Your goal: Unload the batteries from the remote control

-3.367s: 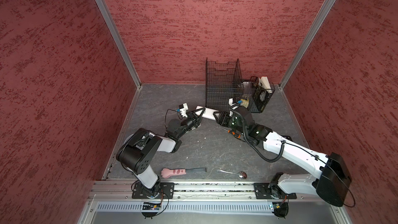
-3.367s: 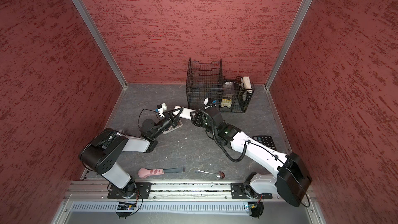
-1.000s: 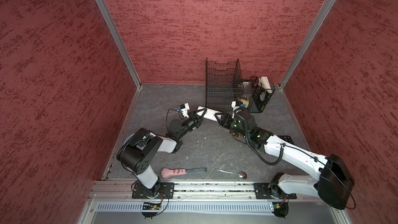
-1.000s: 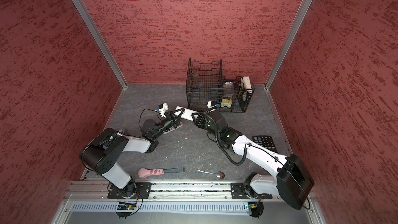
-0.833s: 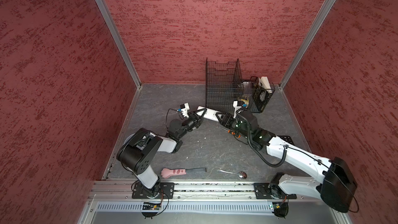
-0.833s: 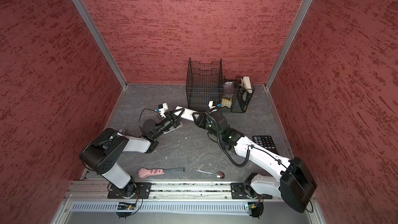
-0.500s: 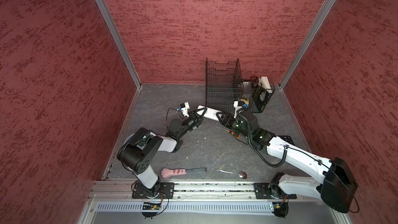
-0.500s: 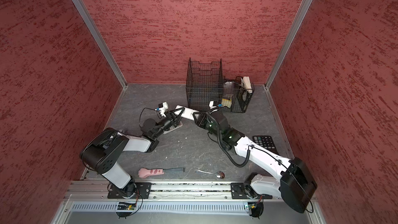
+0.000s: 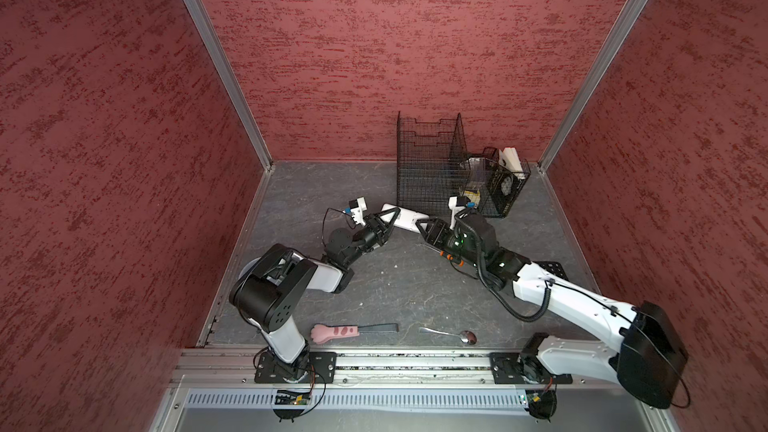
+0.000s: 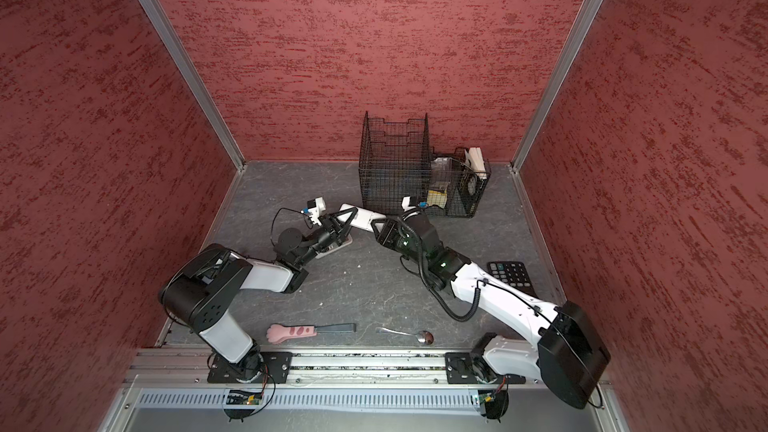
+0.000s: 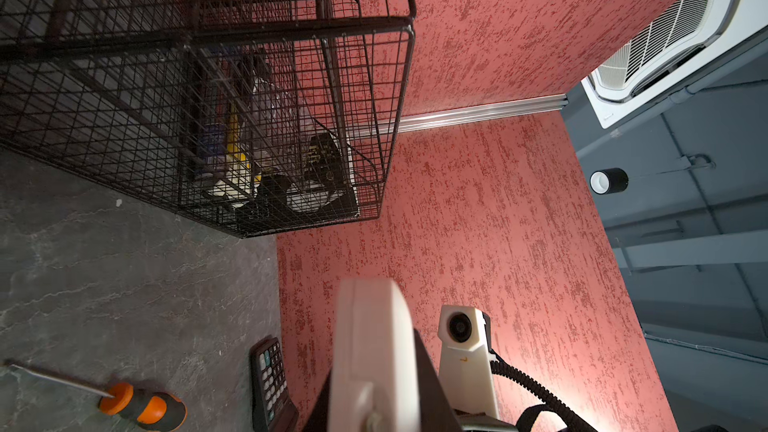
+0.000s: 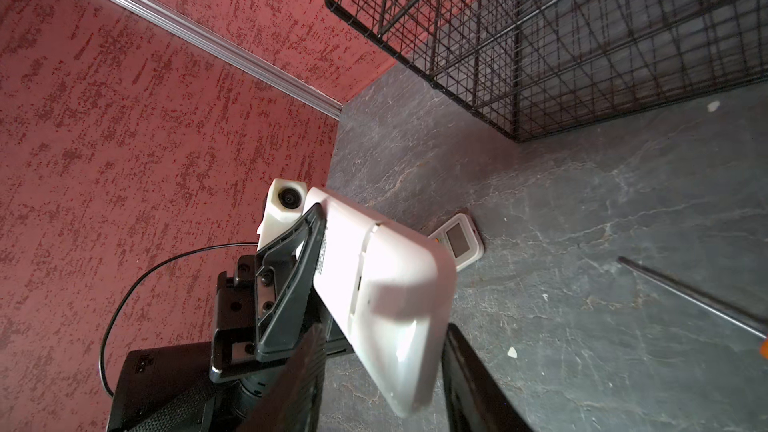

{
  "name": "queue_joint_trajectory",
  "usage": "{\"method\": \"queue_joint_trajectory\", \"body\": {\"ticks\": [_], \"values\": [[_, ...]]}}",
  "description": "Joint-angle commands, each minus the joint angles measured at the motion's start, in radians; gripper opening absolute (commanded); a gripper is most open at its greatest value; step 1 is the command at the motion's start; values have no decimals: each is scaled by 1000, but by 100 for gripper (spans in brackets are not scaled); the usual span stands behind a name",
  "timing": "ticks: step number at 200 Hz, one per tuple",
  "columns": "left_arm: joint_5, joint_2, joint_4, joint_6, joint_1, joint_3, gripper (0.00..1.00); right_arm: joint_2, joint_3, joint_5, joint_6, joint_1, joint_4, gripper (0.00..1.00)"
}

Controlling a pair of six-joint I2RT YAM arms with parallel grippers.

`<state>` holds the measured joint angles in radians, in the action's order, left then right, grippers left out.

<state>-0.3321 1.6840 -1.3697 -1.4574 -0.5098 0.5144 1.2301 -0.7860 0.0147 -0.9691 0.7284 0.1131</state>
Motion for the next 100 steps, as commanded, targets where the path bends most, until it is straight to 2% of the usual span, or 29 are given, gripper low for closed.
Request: {"method": "queue_joint_trajectory", "body": {"ticks": [1,100], "values": [[0,17,-45,22,-1,16,0,2,6,7,-25,-7,39,45],[4,34,-45,25,-1,18,0,-6,-11,1,-8,-7,13,44]]}}
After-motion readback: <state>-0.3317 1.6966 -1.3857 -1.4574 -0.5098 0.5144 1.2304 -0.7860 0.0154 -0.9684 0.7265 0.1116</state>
